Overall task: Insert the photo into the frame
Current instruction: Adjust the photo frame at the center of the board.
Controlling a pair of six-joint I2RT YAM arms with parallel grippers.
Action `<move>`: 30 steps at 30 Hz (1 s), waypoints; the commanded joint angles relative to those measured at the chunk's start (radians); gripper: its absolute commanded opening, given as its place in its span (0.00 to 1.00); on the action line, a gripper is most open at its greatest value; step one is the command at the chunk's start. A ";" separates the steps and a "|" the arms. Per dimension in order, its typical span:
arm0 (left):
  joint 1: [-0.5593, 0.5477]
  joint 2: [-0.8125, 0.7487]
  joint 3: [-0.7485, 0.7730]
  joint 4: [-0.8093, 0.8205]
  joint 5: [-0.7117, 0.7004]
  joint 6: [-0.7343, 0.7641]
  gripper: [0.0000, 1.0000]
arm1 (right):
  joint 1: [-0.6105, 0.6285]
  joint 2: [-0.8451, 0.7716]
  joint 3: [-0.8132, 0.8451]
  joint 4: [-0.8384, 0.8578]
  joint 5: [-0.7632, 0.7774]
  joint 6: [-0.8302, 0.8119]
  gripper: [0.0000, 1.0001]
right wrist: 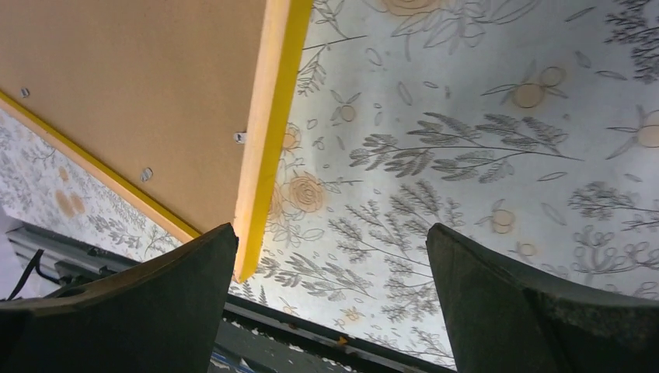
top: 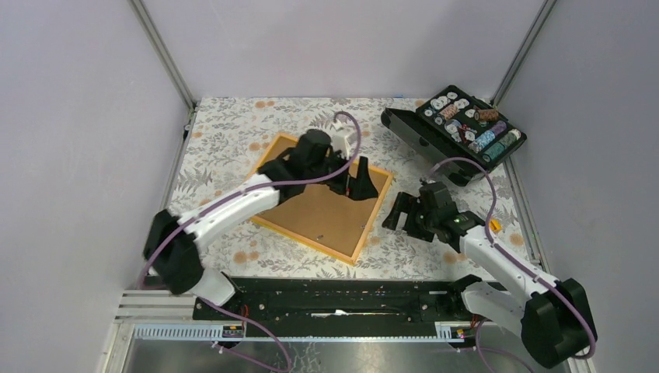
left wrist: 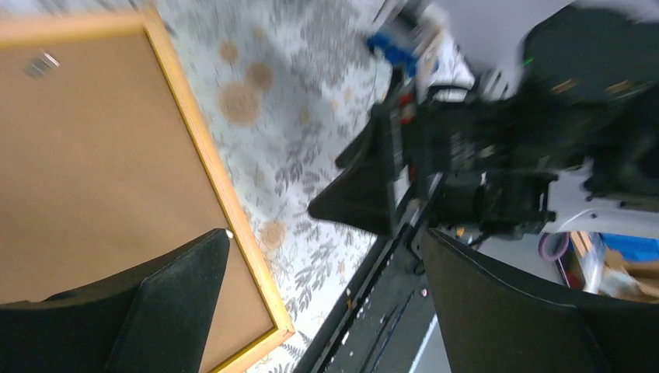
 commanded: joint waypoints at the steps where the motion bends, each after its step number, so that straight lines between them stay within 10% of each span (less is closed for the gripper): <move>1: 0.003 -0.202 -0.073 0.090 -0.249 0.033 0.99 | 0.143 0.072 0.076 0.027 0.168 0.166 0.98; 11: 0.003 -0.441 -0.181 0.168 -0.534 0.068 0.98 | 0.316 0.359 0.243 0.049 0.430 0.386 0.85; 30: 0.003 -0.454 -0.183 0.167 -0.529 0.077 0.99 | 0.343 0.667 0.388 0.023 0.460 0.226 0.44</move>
